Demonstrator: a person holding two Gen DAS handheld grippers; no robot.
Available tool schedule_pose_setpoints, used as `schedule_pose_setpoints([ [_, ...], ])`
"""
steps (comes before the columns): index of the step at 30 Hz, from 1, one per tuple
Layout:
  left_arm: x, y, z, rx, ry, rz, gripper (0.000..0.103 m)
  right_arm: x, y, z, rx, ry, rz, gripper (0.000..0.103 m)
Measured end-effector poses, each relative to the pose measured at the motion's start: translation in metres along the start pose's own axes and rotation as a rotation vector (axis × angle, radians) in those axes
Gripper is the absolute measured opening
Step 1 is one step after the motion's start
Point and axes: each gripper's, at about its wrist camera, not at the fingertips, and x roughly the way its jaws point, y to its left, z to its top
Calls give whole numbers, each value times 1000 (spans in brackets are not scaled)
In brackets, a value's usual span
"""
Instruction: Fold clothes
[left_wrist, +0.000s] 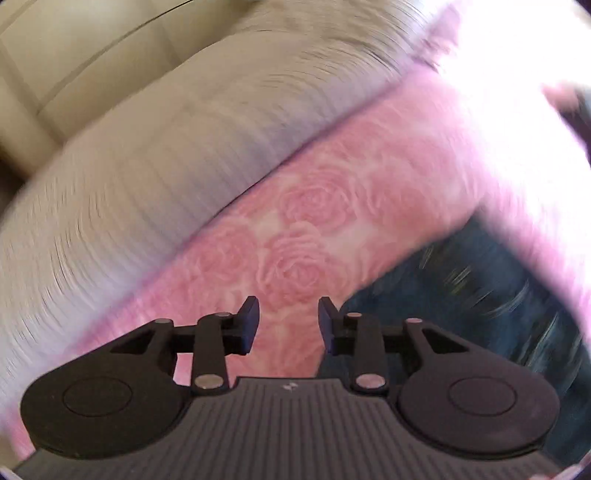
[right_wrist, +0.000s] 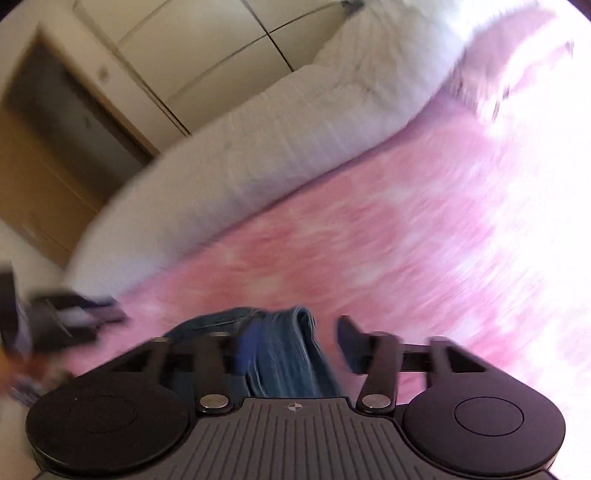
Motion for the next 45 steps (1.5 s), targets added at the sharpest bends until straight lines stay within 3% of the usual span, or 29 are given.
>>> schedule_pose_setpoints([
  [3,-2,9,-37,-42,54,-35,40,-7,2,-40,-55,53,-24,69],
  [7,-5,15,-115,-4,194,-31,40,4,-10,-135,-1,291,-64,69],
  [10,-16,27,-181,-72,286,-42,41,5,-11,-198,31,403,-77,70],
  [12,-22,34,-223,-119,344,-52,41,5,-12,-225,67,437,-83,74],
  [14,-22,34,-238,-148,329,-93,45,8,-15,-245,106,441,-105,81],
  [16,-19,31,-247,-150,300,-132,55,10,-23,-254,175,410,-116,85],
  [18,-6,23,-245,-140,272,-155,58,10,-29,-260,255,362,-100,91],
  [20,17,18,-239,-159,296,-163,56,9,-33,-259,319,327,-86,90],
  [22,31,17,-236,-194,335,-188,36,7,-34,-256,363,331,-69,41],
  [23,35,19,-234,-211,351,-203,20,6,-34,-254,384,338,-61,30],
  [24,31,20,-230,-212,347,-198,8,4,-31,-250,384,342,-60,25],
  [27,-12,35,-207,-167,293,-193,7,-20,-9,-227,266,329,-95,20],
  [30,-71,59,-167,-100,204,-169,6,-69,-6,-200,195,279,-116,20],
  [34,-119,85,-94,52,138,-117,10,-144,-26,-168,132,219,-199,20],
  [37,-107,77,-44,189,99,-27,22,-171,-55,-165,117,218,-253,20],
  [38,-96,72,-33,234,111,10,35,-170,-64,-168,123,223,-276,21],
  [40,-79,64,-21,232,159,12,39,-156,-79,-177,133,265,-338,35],
  [41,-77,59,-24,223,172,13,39,-148,-82,-182,116,300,-378,48],
  [43,-79,51,-38,213,178,37,41,-138,-73,-189,59,319,-432,53],
  [45,-81,44,-61,169,180,52,55,-135,-57,-193,21,294,-448,58],
])
